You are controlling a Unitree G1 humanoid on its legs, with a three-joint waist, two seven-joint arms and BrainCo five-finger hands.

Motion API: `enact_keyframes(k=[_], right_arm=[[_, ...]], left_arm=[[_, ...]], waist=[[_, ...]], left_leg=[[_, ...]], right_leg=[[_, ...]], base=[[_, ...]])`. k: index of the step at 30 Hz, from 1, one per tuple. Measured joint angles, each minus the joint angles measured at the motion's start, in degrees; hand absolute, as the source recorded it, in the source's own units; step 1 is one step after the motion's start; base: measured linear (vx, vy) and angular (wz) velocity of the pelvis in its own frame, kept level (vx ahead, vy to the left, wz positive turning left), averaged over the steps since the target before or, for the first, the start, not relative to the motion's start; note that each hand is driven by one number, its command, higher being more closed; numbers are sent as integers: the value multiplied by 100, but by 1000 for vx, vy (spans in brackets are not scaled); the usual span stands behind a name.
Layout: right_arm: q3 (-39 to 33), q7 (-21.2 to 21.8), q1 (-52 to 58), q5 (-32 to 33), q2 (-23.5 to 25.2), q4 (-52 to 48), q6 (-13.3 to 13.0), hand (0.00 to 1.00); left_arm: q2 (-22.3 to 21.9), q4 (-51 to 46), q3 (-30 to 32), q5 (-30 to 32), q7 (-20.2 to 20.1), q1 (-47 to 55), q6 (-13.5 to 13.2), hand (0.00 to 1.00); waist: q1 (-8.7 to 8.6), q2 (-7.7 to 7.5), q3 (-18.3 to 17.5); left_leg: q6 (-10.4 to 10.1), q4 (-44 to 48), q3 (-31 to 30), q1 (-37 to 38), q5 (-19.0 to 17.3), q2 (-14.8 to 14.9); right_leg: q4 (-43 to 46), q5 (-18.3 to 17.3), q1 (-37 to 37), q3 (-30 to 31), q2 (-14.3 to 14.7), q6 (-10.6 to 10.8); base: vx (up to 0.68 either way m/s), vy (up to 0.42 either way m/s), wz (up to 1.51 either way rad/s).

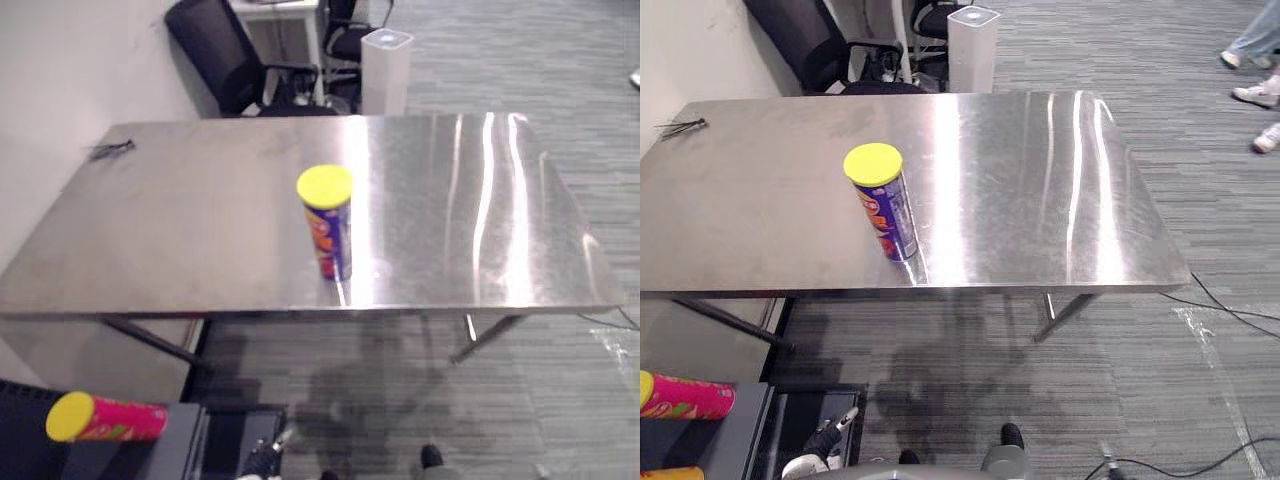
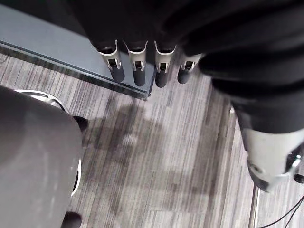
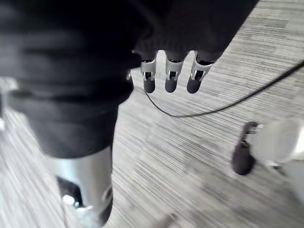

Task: Put the gum and the chips on the shelf.

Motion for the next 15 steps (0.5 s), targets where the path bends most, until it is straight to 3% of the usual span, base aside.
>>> enact_keyframes(k=[2, 4, 6, 8, 10, 15], right_arm=[[-647, -156, -192, 284, -368, -69, 0, 0], [-845, -325, -290, 594, -587, -355, -26, 0], [-880, -678, -357, 644, -830, -1293, -74, 0], [-882, -976, -340, 608, -999, -2060, -228, 0], [-810, -1336, -411, 443, -1150, -3212, -333, 0], [-503, -1849, -759, -558, -1281, -4816, -649, 0]], left_arm=[[-4, -44, 99, 0, -7, 17, 1, 0], [1, -118, 159, 0, -5, 79, 0, 0], [-13, -137, 173, -6, 1, 158, 1, 0], [-75, -151, 162, -5, 1, 203, 1, 0], [-109, -166, 158, -3, 5, 235, -3, 0], [-97, -221, 148, 3, 10, 354, 3, 0]], waist=[[-4, -3, -22], [-3, -23, -34], [-20, -65, -52], [-83, 46, -143], [-162, 119, -202], [-163, -141, -364]], left_leg=[[-1, -109, 3, -21, -1, -22], [-16, -159, 63, -29, 31, -48], [-47, -290, 132, -18, 106, -96], [-90, -457, 74, -10, 225, -112], [-117, -614, -45, 2, 367, -116], [-102, -953, -256, 2, 662, -79]], right_leg=[[-30, -1, -112, -14, 9, 0], [-106, -9, -147, -40, -5, -1], [-182, -152, -183, -108, -50, 56], [-164, -163, -226, -176, -35, 43], [-161, -189, -241, -274, -12, 79], [-162, -130, -265, -435, 60, 89]], base=[[-130, -60, -27], [-149, -83, -29], [-150, -111, -19], [-107, -108, 14], [-64, -94, 22], [-27, -75, 22]])
